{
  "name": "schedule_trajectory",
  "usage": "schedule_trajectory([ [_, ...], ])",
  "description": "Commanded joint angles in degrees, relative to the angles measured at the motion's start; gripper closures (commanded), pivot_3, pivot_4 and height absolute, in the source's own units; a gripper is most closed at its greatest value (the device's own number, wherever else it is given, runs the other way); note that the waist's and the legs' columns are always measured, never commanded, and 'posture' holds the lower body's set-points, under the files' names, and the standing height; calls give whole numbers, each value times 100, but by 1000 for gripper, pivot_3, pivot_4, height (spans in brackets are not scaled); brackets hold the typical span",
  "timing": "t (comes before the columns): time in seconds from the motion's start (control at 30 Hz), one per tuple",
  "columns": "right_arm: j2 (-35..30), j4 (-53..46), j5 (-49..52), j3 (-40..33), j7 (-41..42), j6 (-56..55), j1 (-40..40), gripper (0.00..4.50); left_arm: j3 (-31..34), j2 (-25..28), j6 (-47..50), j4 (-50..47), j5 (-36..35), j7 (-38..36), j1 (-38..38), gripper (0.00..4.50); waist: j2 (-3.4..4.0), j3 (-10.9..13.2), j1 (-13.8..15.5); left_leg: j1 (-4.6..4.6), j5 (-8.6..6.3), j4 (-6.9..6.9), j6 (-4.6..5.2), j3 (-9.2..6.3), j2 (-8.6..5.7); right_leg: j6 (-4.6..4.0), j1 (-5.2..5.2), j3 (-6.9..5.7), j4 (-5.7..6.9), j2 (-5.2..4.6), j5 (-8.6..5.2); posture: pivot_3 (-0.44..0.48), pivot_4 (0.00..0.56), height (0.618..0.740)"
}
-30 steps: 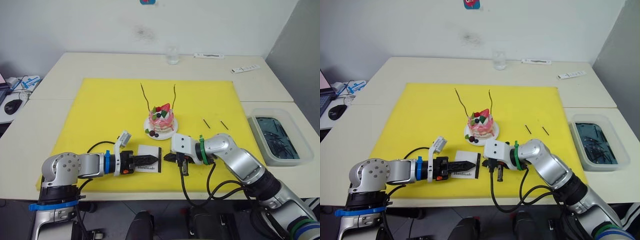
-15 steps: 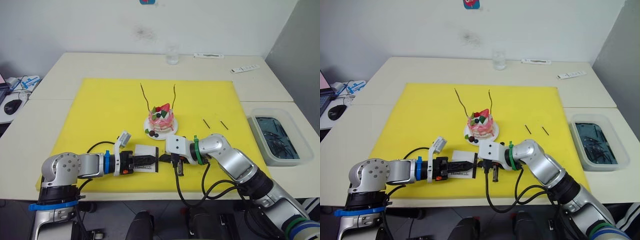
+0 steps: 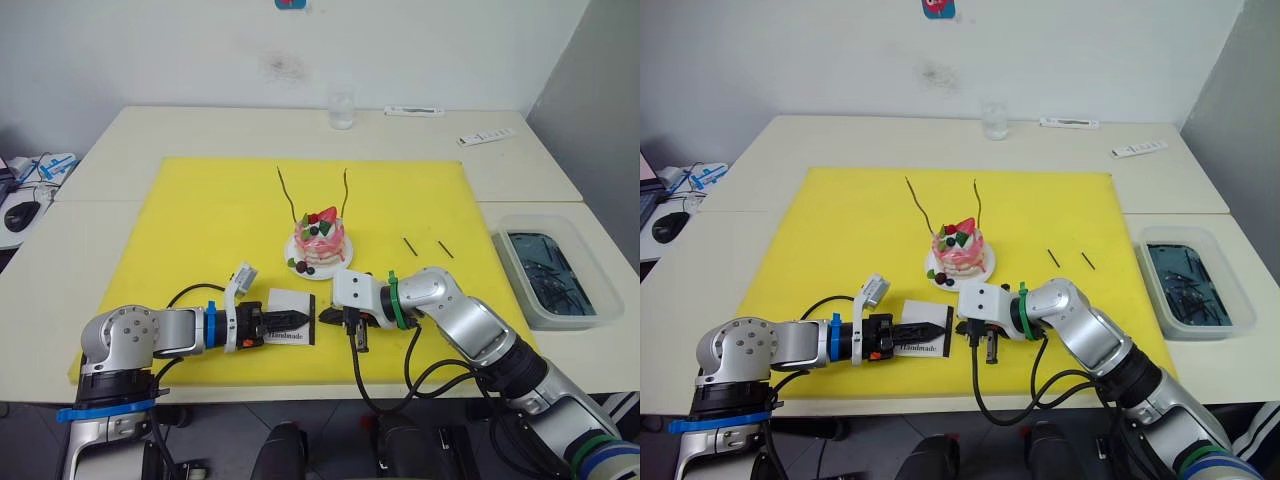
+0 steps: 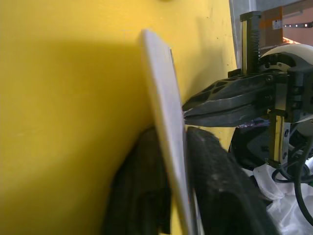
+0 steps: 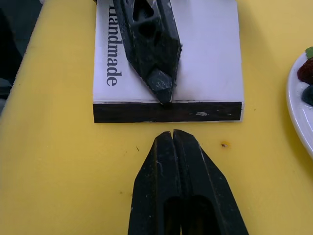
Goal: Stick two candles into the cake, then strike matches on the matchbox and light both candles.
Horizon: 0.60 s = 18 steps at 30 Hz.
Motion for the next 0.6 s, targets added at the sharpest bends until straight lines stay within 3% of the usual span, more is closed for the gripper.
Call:
schedule_trajectory([
  [0.03, -17, -147, -24, -41, 39, -30, -55, 4500, -67, 43, 72, 146, 233, 93, 126, 4489, 0, 0, -3, 0, 0, -1, 0, 0, 0, 0, 0, 0, 0, 0, 0, 0, 150, 740],
  [0.27, 17, -325, 87, -238, -32, 80, -108, 4500, -40, 63, 60, 50, 200, 59, 158, 4489, 1, 0, -17, 1, 0, -2, 0, -1, 0, -1, 0, 0, 0, 0, -1, 0, 150, 740],
  [0.6, -71, -1752, 908, -2090, -791, 1014, 178, 4500, 532, 211, 291, -729, -618, -354, 44, 4489, 0, 3, -21, -32, 0, -9, -1, -5, 2, 8, -31, -4, 1, 0, 5, 0, 150, 740],
])
